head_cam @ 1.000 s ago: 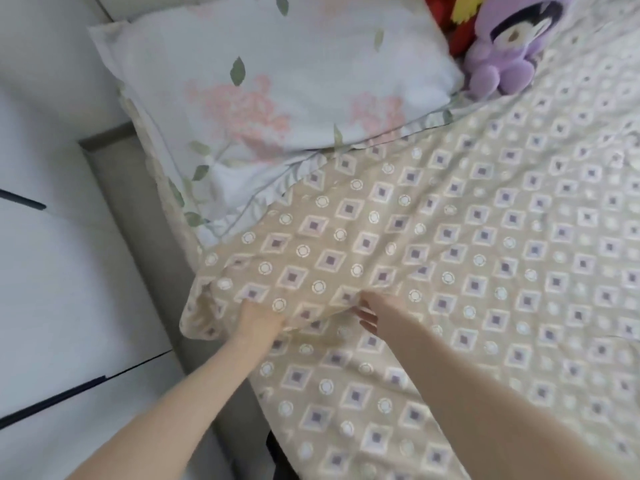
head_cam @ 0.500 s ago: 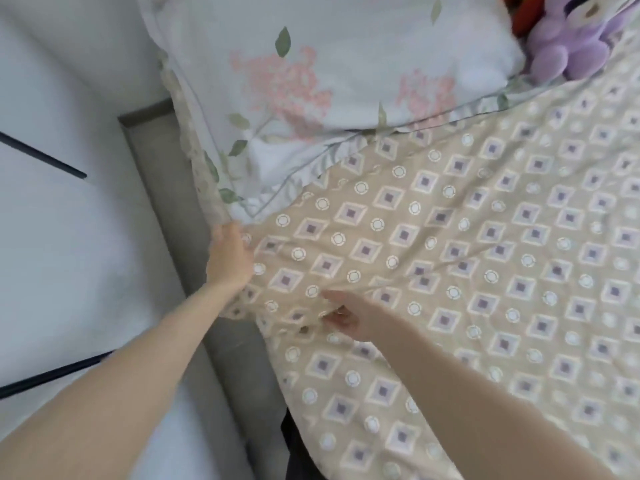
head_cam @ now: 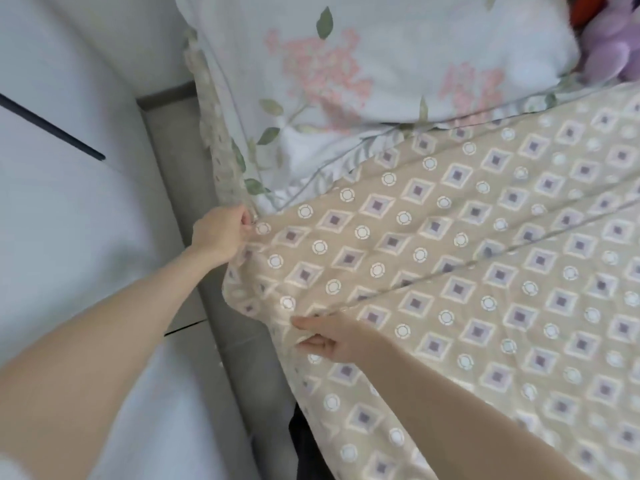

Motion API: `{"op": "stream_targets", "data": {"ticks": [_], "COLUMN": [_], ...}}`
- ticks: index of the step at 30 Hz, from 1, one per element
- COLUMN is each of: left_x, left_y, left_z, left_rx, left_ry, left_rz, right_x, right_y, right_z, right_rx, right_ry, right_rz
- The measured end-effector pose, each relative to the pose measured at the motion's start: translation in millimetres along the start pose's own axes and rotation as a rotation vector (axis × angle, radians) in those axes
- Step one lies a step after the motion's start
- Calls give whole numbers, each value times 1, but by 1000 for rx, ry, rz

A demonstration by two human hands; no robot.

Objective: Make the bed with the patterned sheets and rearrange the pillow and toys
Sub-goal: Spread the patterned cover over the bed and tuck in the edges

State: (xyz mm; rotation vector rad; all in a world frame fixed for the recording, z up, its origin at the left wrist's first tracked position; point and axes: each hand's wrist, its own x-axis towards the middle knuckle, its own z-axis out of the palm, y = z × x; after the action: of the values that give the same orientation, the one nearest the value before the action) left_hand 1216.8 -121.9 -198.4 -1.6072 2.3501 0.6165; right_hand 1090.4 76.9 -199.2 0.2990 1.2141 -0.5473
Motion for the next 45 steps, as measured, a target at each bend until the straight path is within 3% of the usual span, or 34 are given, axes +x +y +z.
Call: {"op": "stream_targets", "data": {"ticks": [4, 8, 11, 15, 19, 23, 26, 30, 34, 37, 40, 45], "left_x": [-16, -33, -46, -66, -99, -114, -119, -125, -138, -153, -171, -181], "left_y": [18, 34, 41, 34, 36, 39, 34, 22, 16, 21, 29, 47], "left_z": [14, 15, 18, 28, 49, 69, 75, 72, 75, 81, 87, 101], "left_rx": [30, -125, -153, -216, -527, -719, -633, -596, -543, -556, -526, -146], "left_ry": [79, 180, 59, -131, -273, -124, -94, -208, -207, -227, -321, -169], "left_rz": [-103, -133, -92, -271, -322, -379, -326, -265, -224, -201, -92, 80], "right_x": [6, -11, -27, -44, -54, -51, -42, -32, -34, -41, -40, -35], "right_y": [4, 7, 7, 1, 3, -11, -21, -21, -10, 3, 15, 17], "right_z": [11, 9, -4, -18, -15, -9, -11, -18, -23, -32, -45, -57], "right_rx": [-159, -122, -195, -266, -819, -1062, -1227, -1339, -1468, -1693, -1940, -1877], "right_ry": [271, 237, 323, 458, 667, 628, 612, 609, 500, 451, 495, 681], "right_rz": [-35, 56, 25, -60, -431, -667, -729, -703, -651, -687, -702, -716]}}
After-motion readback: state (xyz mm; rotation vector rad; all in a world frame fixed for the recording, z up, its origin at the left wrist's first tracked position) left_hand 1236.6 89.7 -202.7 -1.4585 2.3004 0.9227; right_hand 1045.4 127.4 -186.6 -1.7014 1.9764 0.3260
